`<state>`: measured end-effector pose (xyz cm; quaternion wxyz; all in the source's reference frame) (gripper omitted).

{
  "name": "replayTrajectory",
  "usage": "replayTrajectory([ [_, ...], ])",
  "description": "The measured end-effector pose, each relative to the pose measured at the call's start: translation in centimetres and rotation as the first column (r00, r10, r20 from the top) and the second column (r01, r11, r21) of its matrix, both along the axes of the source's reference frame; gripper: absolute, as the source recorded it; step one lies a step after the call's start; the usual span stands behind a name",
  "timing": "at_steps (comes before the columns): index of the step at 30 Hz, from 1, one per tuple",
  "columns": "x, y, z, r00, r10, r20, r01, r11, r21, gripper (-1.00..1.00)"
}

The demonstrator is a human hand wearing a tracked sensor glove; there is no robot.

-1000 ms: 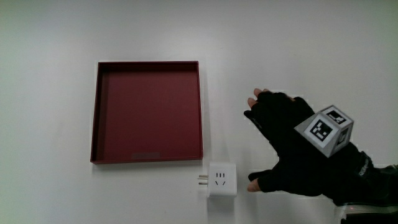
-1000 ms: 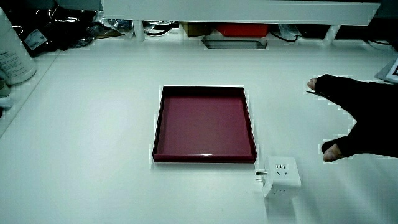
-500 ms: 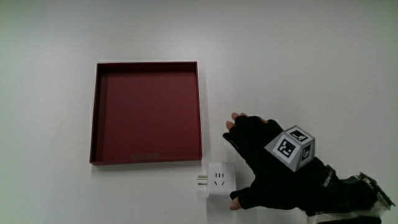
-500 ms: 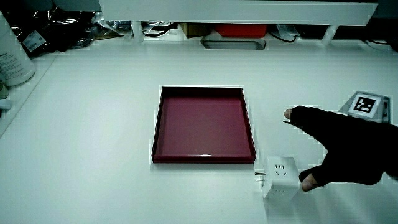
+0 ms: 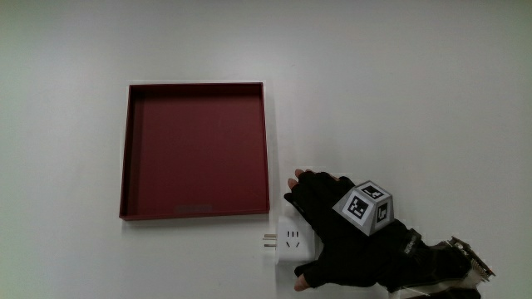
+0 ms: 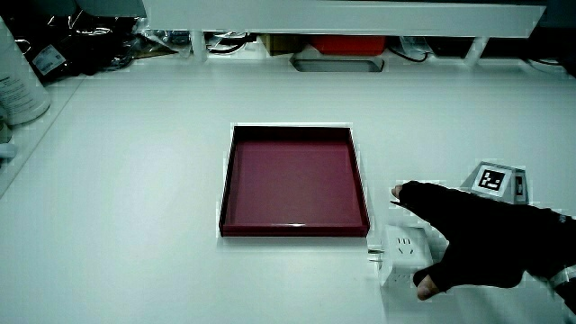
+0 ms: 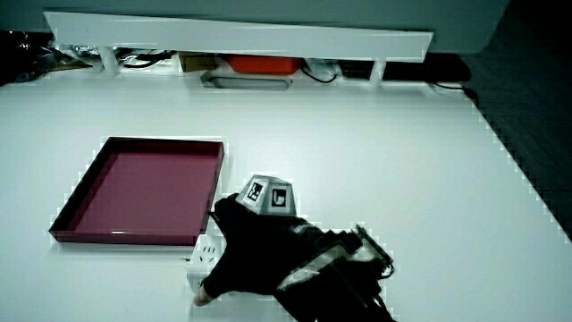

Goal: Pick socket

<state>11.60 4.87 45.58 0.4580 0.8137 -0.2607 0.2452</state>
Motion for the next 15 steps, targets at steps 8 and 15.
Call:
replayTrajectory([
  [8,-0.16,0.20,0.29,1.000,0.023,0.013,-0.023,0.9985,0.049,0.15],
  [15,-0.34,0.15,-0.09,0.999,0.034,0.037,-0.036,0.9965,0.076,0.50],
])
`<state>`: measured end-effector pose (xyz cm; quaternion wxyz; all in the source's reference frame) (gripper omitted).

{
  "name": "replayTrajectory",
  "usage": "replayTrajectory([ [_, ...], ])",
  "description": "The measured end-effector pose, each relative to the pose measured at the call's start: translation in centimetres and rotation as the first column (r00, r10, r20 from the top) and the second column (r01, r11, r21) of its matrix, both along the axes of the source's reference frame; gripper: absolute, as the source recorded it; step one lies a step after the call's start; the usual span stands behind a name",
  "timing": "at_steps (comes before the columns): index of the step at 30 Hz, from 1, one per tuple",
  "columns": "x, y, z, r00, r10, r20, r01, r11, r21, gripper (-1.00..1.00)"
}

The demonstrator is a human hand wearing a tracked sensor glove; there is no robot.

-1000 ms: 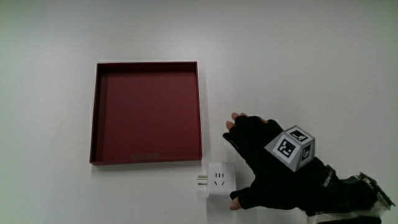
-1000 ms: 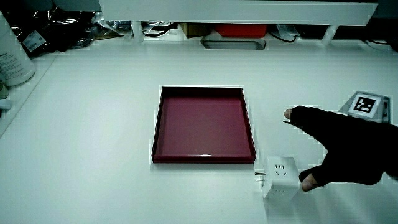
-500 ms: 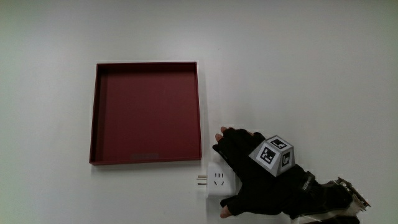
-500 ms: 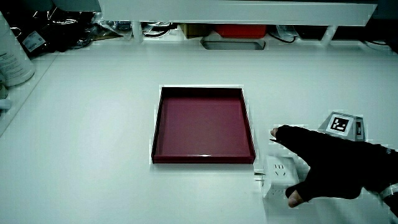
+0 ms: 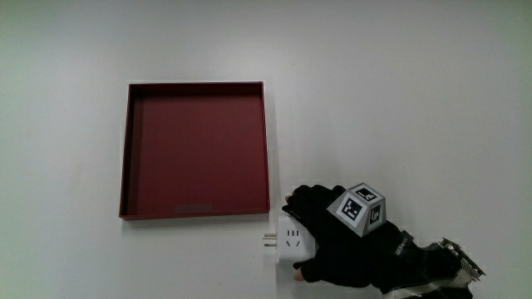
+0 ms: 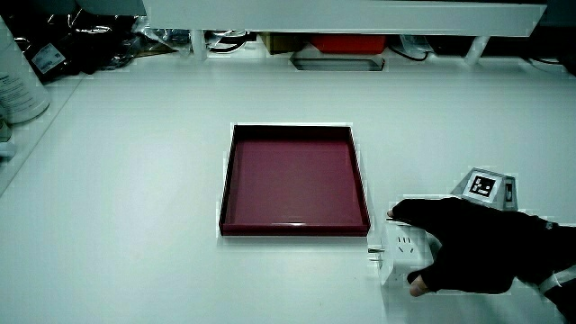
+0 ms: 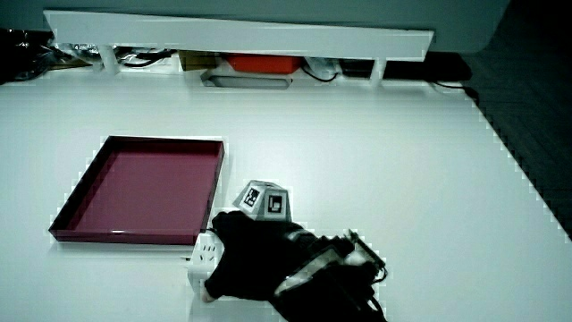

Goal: Pick socket

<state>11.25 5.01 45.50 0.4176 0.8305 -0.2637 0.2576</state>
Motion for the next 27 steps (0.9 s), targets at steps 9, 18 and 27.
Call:
replayTrajectory([
  [9,-0.3,0.3,-0.3,1.000,0.013,0.022,-0.014,0.9981,0.060,0.95],
  [18,-0.7,-1.3,-1.5,0.996,0.010,0.088,-0.020,0.9923,0.122,1.00],
  [27,-2.4,-4.4,-7.0,0.985,0.035,0.168,-0.070,0.9752,0.210,1.00],
])
